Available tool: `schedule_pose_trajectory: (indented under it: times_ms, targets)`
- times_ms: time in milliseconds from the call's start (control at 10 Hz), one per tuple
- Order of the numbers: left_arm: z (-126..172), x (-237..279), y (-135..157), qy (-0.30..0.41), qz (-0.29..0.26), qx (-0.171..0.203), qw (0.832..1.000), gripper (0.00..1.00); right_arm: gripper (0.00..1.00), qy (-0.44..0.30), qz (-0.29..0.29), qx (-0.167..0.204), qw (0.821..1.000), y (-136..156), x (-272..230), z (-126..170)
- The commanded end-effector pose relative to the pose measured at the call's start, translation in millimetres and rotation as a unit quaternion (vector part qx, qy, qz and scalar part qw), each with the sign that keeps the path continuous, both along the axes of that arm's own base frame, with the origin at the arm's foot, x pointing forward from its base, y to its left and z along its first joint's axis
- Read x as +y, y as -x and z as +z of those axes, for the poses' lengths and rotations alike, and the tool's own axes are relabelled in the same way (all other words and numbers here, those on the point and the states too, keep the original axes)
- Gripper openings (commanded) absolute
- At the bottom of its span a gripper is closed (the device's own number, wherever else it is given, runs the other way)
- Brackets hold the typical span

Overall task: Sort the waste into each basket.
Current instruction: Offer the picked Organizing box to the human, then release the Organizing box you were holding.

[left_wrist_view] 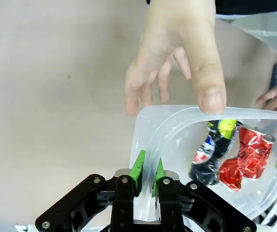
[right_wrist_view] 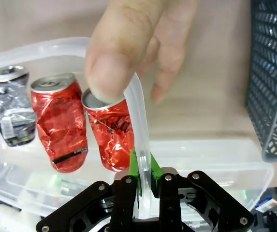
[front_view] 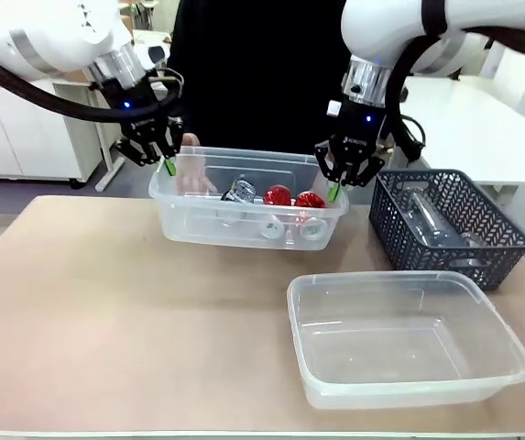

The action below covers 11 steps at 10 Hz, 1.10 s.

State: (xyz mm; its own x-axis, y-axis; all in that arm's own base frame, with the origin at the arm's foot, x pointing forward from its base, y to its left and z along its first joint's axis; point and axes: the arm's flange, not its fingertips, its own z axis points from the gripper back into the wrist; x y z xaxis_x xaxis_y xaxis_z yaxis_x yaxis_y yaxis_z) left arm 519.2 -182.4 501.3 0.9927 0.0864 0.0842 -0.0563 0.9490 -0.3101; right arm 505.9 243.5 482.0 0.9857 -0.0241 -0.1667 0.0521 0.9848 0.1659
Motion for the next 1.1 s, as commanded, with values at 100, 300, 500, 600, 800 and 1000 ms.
schedule_pose_trajectory:
  times_ms: [100, 300, 500, 600, 800, 1000]
  targets:
    - [12.2, 0.2, 3.8, 0.005, 0.002, -0.009, 1.0, 0.07, 0.06, 0.0, 0.0, -0.003, 1.0, -0.9, -0.6, 2.7]
    - [12.2, 0.2, 3.8, 0.005, 0.002, -0.009, 1.0, 0.07, 0.06, 0.0, 0.0, -0.003, 1.0, -0.9, -0.6, 2.7]
    - [12.2, 0.2, 3.8, 0.005, 0.002, -0.009, 1.0, 0.07, 0.06, 0.0, 0.0, -0.003, 1.0, -0.9, -0.6, 2.7]
    - [12.2, 0.2, 3.8, 0.005, 0.002, -0.009, 1.0, 0.07, 0.06, 0.0, 0.0, -0.003, 1.0, -0.9, -0.6, 2.7]
    - [12.2, 0.2, 3.8, 0.005, 0.002, -0.009, 1.0, 0.07, 0.06, 0.0, 0.0, -0.003, 1.0, -0.9, -0.6, 2.7]
    - [12.2, 0.2, 3.8, 0.005, 0.002, -0.009, 1.0, 0.07, 0.06, 0.0, 0.0, -0.001, 1.0, -0.6, -0.9, 2.3]
